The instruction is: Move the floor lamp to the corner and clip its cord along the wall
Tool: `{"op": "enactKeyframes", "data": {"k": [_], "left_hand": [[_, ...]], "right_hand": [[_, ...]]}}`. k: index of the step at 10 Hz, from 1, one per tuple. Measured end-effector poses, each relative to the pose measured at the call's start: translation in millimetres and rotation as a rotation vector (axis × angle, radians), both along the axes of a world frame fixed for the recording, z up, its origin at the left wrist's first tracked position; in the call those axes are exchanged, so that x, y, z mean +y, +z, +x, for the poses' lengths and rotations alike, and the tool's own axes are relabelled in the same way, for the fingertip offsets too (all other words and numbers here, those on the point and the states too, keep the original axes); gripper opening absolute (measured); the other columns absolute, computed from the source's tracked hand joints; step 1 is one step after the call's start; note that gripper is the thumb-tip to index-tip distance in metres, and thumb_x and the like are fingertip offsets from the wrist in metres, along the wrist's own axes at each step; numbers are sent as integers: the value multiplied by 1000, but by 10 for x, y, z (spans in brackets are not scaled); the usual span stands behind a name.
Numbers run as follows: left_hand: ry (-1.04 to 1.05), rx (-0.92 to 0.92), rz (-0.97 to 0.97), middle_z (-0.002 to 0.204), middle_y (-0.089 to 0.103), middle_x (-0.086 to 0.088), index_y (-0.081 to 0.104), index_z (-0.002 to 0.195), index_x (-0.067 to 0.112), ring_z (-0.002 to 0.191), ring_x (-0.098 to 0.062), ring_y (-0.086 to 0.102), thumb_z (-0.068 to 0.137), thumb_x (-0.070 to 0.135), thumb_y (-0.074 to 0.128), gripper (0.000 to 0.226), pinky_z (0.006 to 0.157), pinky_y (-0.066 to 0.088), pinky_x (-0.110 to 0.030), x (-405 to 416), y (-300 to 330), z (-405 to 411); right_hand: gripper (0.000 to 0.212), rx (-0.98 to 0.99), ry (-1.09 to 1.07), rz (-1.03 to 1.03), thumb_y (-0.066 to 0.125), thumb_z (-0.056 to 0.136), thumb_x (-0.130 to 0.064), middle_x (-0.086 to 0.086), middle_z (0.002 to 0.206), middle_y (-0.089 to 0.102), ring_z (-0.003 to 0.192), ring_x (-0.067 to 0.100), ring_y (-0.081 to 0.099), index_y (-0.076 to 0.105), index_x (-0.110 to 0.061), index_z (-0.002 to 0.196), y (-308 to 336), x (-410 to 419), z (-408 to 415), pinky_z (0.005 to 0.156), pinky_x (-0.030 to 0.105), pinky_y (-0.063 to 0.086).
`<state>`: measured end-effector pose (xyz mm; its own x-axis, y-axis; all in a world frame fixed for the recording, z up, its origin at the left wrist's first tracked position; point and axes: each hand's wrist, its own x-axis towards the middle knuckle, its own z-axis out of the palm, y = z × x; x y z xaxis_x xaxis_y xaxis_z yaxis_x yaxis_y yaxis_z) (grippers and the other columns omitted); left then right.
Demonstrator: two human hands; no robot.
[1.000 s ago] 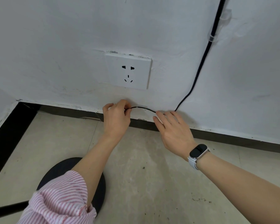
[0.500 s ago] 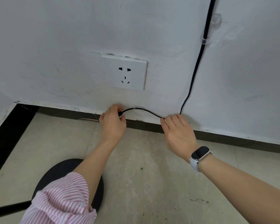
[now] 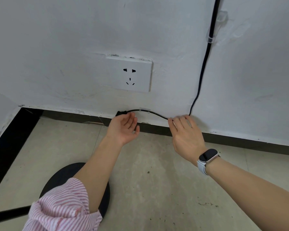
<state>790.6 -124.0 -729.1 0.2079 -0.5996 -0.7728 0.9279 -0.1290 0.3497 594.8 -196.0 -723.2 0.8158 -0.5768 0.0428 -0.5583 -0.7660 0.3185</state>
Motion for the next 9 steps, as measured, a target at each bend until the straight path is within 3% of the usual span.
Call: {"op": "enactKeyframes", "data": {"k": [2, 3, 4, 5, 6, 7, 8, 9], "left_hand": [[-2, -105, -30, 88, 63, 2, 62, 84, 17, 86, -15, 58, 84, 15, 52, 11, 78, 43, -32, -4, 49, 12], [-67, -219, 33, 97, 65, 1, 62, 89, 16, 96, -16, 58, 84, 18, 53, 10, 85, 43, -33, 37, 36, 44], [-156, -359, 106, 96, 65, 2, 61, 89, 18, 93, -15, 59, 86, 21, 52, 10, 91, 40, -34, 80, 23, 51], [-229, -498, 173, 95, 65, 2, 59, 97, 17, 95, -16, 59, 86, 22, 53, 12, 84, 40, -33, 101, 22, 33], [-297, -588, 216, 102, 64, 0, 57, 99, 17, 97, -17, 60, 86, 23, 55, 14, 88, 39, -35, 119, 48, 1], [-249, -775, 273, 102, 61, -5, 60, 100, 13, 92, -18, 58, 85, 14, 53, 17, 75, 40, -28, 109, 118, -51], [-162, -1076, 268, 110, 62, -9, 59, 106, 10, 97, -19, 56, 85, 8, 51, 22, 81, 41, -25, 95, 211, -87], [10, -1665, 202, 107, 57, -7, 57, 103, 11, 94, -16, 53, 84, 11, 53, 20, 89, 46, -39, 126, 410, -126]], "right_hand": [[44, -11, -49, 47, 52, 71, -8, 14, 100, 65, 92, 33, 60, 56, 2, 114, 16, 10, 4, 98, 42, 46], [45, -15, -40, 45, 51, 72, -9, 14, 102, 65, 94, 32, 60, 55, 1, 115, 4, 16, 2, 99, 44, 45], [43, -20, -9, 19, 51, 71, -10, 13, 101, 65, 95, 32, 60, 56, 0, 113, 4, 32, 3, 99, 44, 45], [44, -15, 4, 6, 54, 69, -9, 14, 101, 65, 95, 33, 60, 57, 0, 112, 29, 51, -1, 99, 46, 45], [45, -29, 31, 1, 55, 68, -9, 14, 102, 65, 96, 32, 60, 57, 0, 112, 52, 73, -8, 100, 46, 45], [45, -84, 54, 24, 58, 67, -7, 14, 104, 65, 97, 32, 60, 58, -1, 111, 112, 103, -30, 102, 48, 43], [40, -213, 52, 135, 56, 68, -2, 16, 102, 64, 93, 35, 60, 58, 0, 108, 251, 130, -29, 98, 50, 44], [35, -508, 102, 275, 57, 74, -1, 17, 105, 65, 93, 36, 61, 60, -1, 110, 512, 138, 6, 81, 43, 52]]}}
